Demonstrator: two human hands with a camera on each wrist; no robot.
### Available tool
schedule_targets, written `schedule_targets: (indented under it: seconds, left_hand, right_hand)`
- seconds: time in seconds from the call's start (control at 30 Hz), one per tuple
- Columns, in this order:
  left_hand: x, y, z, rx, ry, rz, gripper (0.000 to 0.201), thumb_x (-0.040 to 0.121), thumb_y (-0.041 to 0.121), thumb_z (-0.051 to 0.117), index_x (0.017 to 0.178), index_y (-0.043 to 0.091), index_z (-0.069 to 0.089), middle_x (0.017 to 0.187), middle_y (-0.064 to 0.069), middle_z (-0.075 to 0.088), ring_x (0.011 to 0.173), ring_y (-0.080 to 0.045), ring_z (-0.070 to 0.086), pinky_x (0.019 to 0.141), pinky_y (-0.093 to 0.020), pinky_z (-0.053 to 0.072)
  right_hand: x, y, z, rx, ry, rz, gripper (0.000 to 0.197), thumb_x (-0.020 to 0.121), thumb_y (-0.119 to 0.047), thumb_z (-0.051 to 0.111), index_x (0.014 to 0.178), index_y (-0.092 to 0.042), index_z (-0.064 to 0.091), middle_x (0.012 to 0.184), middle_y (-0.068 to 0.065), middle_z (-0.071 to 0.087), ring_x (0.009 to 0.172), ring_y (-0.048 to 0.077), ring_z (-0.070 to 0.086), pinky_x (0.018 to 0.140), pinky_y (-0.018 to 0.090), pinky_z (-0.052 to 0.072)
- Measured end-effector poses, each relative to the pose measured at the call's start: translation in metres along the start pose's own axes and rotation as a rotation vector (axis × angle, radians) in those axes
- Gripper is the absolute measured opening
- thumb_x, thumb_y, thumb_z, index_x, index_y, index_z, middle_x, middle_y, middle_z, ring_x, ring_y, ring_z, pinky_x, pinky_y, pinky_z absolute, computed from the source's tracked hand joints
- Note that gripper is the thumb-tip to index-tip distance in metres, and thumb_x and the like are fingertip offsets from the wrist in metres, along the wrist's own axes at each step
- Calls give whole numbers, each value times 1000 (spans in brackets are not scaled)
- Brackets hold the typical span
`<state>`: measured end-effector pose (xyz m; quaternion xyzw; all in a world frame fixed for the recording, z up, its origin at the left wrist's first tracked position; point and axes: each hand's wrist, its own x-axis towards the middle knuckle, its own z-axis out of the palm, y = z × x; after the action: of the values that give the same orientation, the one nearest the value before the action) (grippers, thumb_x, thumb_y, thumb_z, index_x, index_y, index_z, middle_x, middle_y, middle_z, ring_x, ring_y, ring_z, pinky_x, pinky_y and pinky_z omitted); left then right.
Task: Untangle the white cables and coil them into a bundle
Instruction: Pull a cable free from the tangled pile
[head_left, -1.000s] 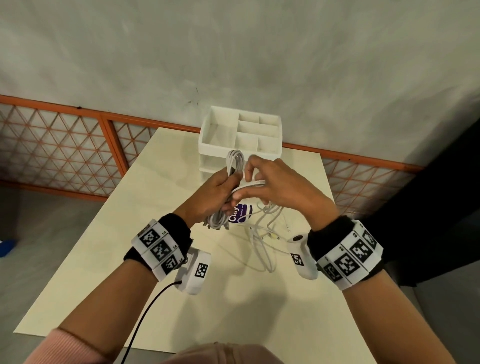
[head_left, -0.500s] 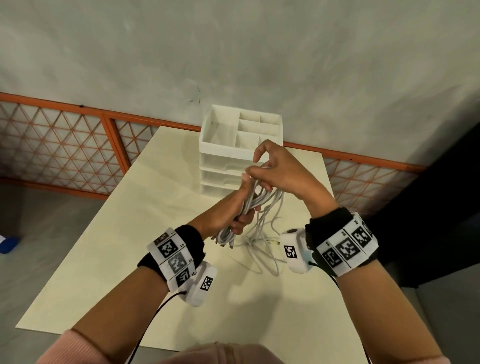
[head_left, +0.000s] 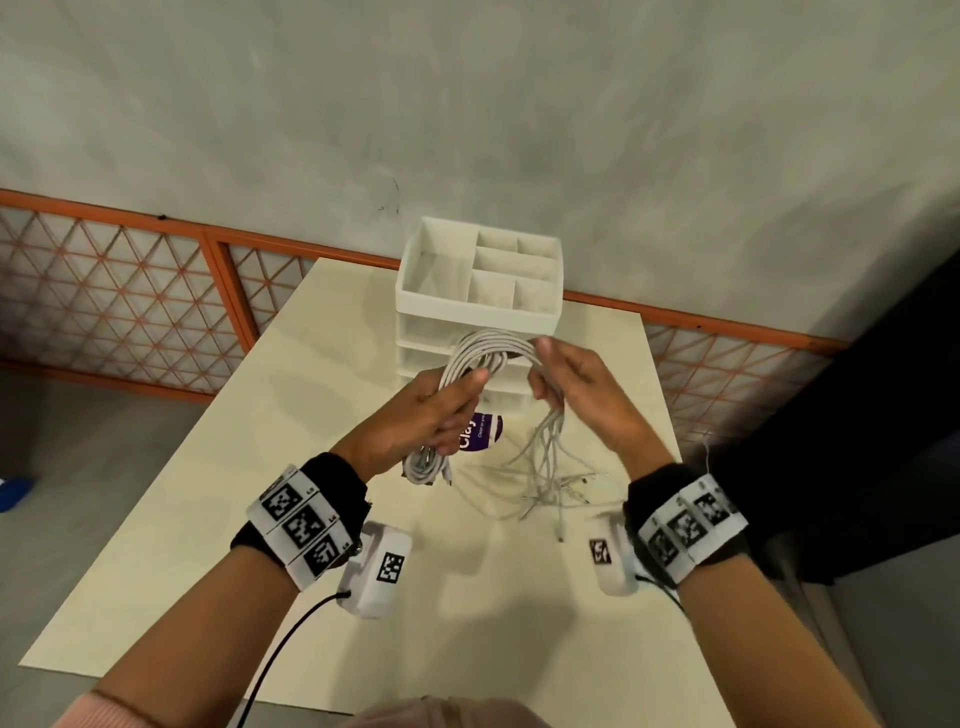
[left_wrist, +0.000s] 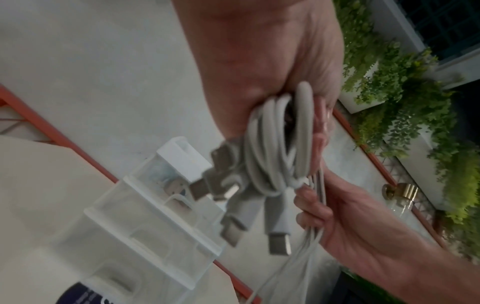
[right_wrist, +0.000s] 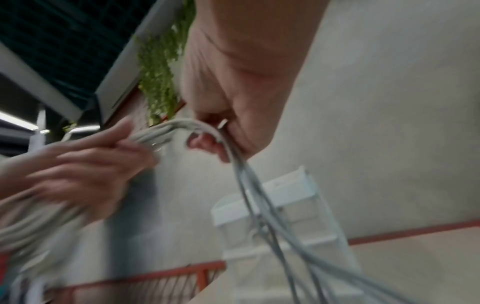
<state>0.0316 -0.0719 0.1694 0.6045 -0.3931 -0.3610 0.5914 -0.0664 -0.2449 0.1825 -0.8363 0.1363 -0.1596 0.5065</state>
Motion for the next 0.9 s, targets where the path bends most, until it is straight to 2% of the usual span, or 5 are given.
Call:
schedule_targets:
  seconds: [0.27, 0.43, 0.6, 0.77, 0.9]
  left_hand:
    - [12, -9, 17, -25, 69, 103, 26, 98, 14, 44, 74, 7, 51, 43, 10, 48, 41, -8, 36, 48, -22, 39]
    - [16, -20, 15, -39, 145, 75, 21, 96, 19, 49, 79, 10, 56, 49, 5, 48, 44, -12, 46, 49, -22, 45]
    - [16, -15, 12, 13, 168, 112, 45, 96, 24, 51, 52, 24, 62, 49, -10, 47, 45, -19, 49, 50, -23, 46]
    - [20, -13, 7, 38, 285, 136, 43, 96, 28, 52, 54, 29, 64, 46, -6, 46, 48, -25, 46, 51, -28, 41]
    - [27, -19, 0, -74, 605, 110, 37, 96, 32, 51, 65, 16, 63, 48, -5, 45, 41, -16, 40, 41, -23, 34]
  right_hand:
    - [-6, -4, 54, 145, 253, 138, 45, 99, -41, 37, 83, -5, 60, 79, 13, 60, 58, 13, 62, 56, 23, 51]
    - [-6, -18, 53, 317, 94, 234, 46, 99, -42, 37, 103, -7, 67, 101, 35, 63, 76, 52, 64, 71, 57, 57]
    - [-2, -14, 48, 496, -128, 319, 52, 97, -52, 29, 138, -22, 41, 85, 13, 66, 64, 25, 61, 63, 34, 56]
    - [1, -10, 49, 254, -85, 292, 67, 92, -64, 17, 116, -8, 45, 68, 6, 58, 48, 15, 53, 50, 27, 47]
    - [-1, -11, 41, -37, -237, 228, 22, 93, -43, 50, 92, -21, 52, 64, -4, 54, 45, 1, 54, 49, 17, 43]
